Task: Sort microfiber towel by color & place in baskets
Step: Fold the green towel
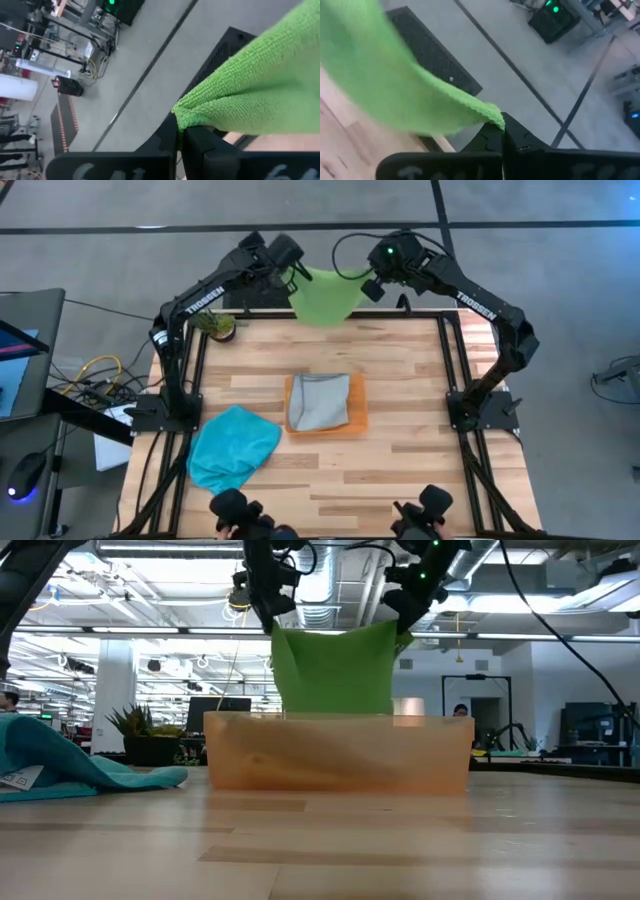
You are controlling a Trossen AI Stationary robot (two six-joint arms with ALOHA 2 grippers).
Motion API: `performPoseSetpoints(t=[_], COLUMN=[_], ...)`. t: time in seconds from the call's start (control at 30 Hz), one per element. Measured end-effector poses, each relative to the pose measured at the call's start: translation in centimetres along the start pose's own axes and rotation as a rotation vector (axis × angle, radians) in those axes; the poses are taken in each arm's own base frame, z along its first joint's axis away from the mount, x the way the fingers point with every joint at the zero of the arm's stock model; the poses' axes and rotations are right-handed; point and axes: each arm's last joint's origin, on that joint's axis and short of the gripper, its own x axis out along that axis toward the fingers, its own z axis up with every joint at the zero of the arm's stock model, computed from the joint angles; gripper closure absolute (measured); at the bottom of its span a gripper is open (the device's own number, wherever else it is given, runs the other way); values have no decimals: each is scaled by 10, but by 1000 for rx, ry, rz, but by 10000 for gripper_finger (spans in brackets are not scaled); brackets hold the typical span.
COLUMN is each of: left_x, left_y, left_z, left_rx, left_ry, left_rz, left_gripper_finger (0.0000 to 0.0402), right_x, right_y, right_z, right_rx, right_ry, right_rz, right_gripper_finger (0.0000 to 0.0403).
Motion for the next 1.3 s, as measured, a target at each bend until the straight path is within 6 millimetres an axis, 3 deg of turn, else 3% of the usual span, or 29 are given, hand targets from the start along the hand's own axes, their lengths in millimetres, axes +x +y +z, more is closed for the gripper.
performPoseSetpoints(t=[0.13,0.43,0.77,1.03,1.3], left_x=[10,30,14,9,0], left_y=[-1,-39,-77,-128,-166], left_z=[-4,-21,-38,-68,-90], left_rx=[5,99,215,312,322], left_ry=[31,124,222,337,408], left_rz=[-21,-82,-268,-395,-508], left_gripper_finger=[401,401,401,401,401], right_x=[4,30,22,17,12], right_y=[0,44,80,111,139], right_z=[-9,-46,-69,-88,-107], right_rx=[18,-48,-152,-213,-256], right_ry=[61,232,411,493,556], right_rz=[11,105,221,340,499], right_gripper_finger=[397,397,397,397,397])
